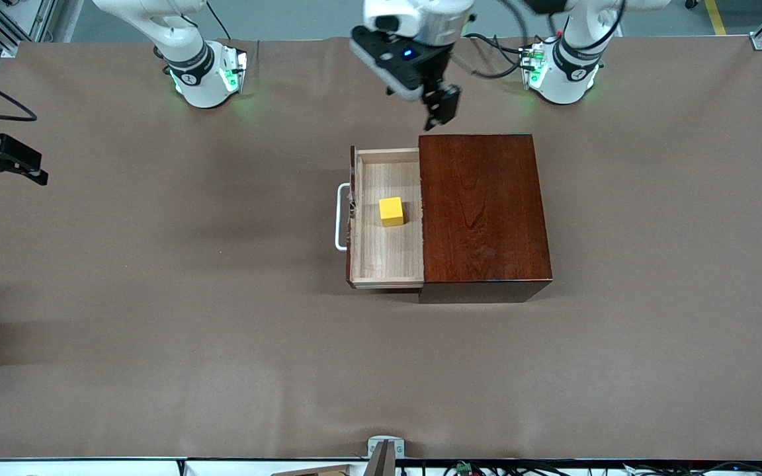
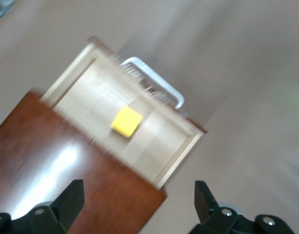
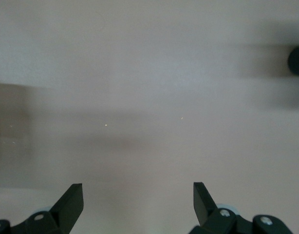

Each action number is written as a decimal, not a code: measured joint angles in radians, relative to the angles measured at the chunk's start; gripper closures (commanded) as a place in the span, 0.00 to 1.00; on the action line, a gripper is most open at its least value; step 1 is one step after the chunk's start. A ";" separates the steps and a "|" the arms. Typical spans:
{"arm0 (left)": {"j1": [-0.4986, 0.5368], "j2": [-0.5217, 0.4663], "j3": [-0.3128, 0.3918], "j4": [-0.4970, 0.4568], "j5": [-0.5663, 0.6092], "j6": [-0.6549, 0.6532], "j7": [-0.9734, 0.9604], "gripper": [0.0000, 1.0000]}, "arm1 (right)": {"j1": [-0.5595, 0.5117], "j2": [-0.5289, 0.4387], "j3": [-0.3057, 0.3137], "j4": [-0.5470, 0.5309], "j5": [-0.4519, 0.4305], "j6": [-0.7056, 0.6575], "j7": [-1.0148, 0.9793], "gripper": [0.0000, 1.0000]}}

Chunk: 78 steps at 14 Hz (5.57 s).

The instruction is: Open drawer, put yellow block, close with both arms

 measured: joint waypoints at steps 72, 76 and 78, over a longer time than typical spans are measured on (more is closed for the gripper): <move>0.116 0.027 0.370 0.196 0.124 -0.164 0.266 0.00 | -0.071 0.007 0.002 -0.034 0.042 0.023 0.027 0.00; 0.312 -0.012 0.371 0.188 -0.031 -0.220 0.264 0.00 | -0.071 0.003 0.006 -0.019 0.008 -0.049 0.024 0.00; 0.368 -0.023 0.371 0.186 -0.052 -0.277 0.264 0.00 | -0.071 -0.003 0.008 -0.012 0.011 -0.077 0.050 0.00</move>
